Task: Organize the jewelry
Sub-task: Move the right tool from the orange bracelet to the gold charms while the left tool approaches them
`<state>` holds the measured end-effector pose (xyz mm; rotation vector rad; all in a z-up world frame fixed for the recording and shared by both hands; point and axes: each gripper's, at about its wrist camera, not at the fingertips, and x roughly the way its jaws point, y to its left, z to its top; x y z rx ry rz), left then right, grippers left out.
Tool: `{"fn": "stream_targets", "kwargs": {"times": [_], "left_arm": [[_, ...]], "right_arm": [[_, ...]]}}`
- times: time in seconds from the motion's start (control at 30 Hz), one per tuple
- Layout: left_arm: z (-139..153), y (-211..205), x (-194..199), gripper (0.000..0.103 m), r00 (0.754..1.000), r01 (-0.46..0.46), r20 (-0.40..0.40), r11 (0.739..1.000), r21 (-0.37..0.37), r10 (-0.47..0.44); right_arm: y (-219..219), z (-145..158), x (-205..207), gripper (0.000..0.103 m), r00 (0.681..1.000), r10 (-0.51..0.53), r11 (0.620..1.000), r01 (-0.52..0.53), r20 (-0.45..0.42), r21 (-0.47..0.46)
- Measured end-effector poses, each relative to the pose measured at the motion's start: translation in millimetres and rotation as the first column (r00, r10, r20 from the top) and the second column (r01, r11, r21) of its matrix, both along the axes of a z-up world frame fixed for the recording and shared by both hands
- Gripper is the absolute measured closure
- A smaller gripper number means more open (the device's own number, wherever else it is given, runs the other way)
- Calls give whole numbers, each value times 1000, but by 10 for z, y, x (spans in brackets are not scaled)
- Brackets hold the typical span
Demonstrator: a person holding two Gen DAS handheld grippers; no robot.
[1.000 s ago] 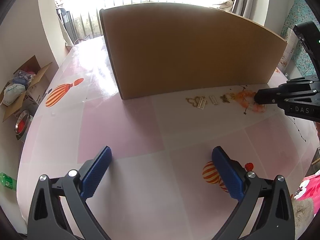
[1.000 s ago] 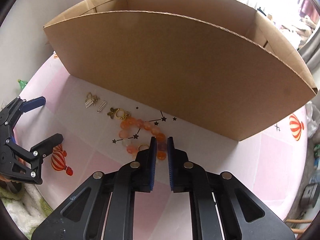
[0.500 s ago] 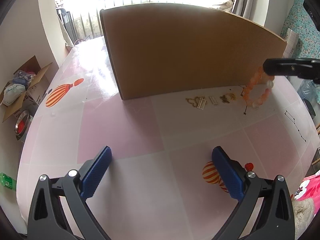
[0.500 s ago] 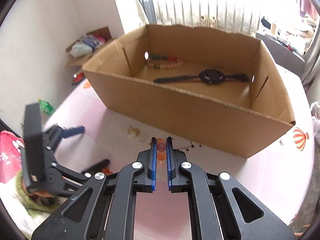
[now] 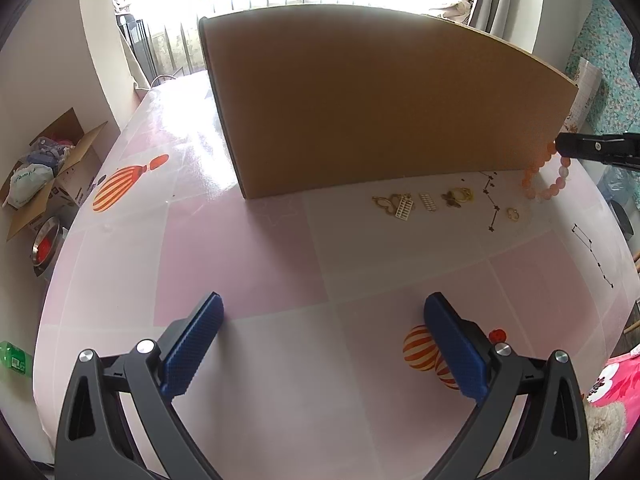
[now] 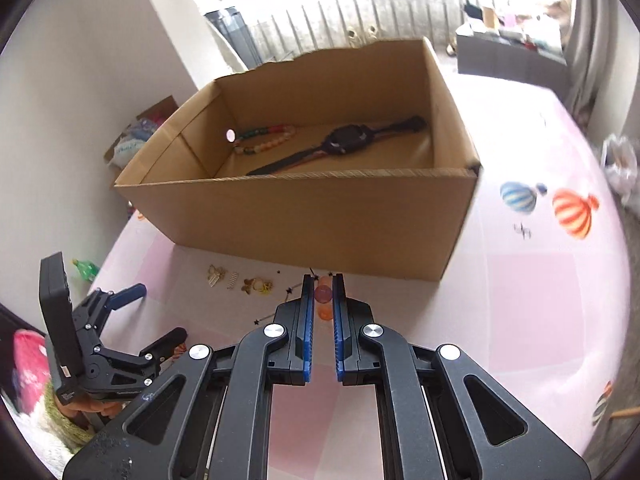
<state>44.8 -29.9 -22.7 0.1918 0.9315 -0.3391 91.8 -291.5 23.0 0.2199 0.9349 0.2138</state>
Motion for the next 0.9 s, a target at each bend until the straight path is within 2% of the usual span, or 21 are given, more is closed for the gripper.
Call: {"fn": "stream_targets", "kwargs": {"times": [0.17,0.27,0.37,0.47,0.5,0.53,0.6,0.67,0.73,0.9], "left_arm": [[1,-1,8,4,1000,-1,-1,1000,0,1],[-2,-1,12,4,1000,-6,-2,1000,1,6],[-1,-2,14,4,1000,-10,-3,1000,2,10],[-5,-3,13,4,1000,-10,-3,1000,3,10],[-5,-4,14,4,1000,-10,-4,1000,3,10],[-5,-6,14,4,1000,-10,-5,1000,3,10],[-5,-9,16,4,1000,-11,-6,1000,4,11],[-3,-13,17,4,1000,-9,-6,1000,4,9],[-1,-12,20,4,1000,-6,-5,1000,4,6],[8,8,6,5,1000,15,0,1000,-4,-15]], "right_arm": [[-99,15,-37,96,1000,-23,997,22,15,70],[-128,-36,-52,96,999,-46,998,45,17,48],[-194,-180,-67,95,996,-84,996,84,-27,12],[-226,-319,-107,88,992,-103,995,103,-79,-5],[-219,-340,-121,77,991,-104,995,103,-86,-11],[-207,-341,-145,68,991,-111,994,110,-77,-26],[-166,-290,-197,64,992,-124,990,122,-35,-70],[-123,-215,-251,63,992,-125,988,125,14,-88],[-73,-167,-289,63,993,-107,992,110,48,-61],[174,-197,-338,63,997,-21,999,24,77,-34]]}}
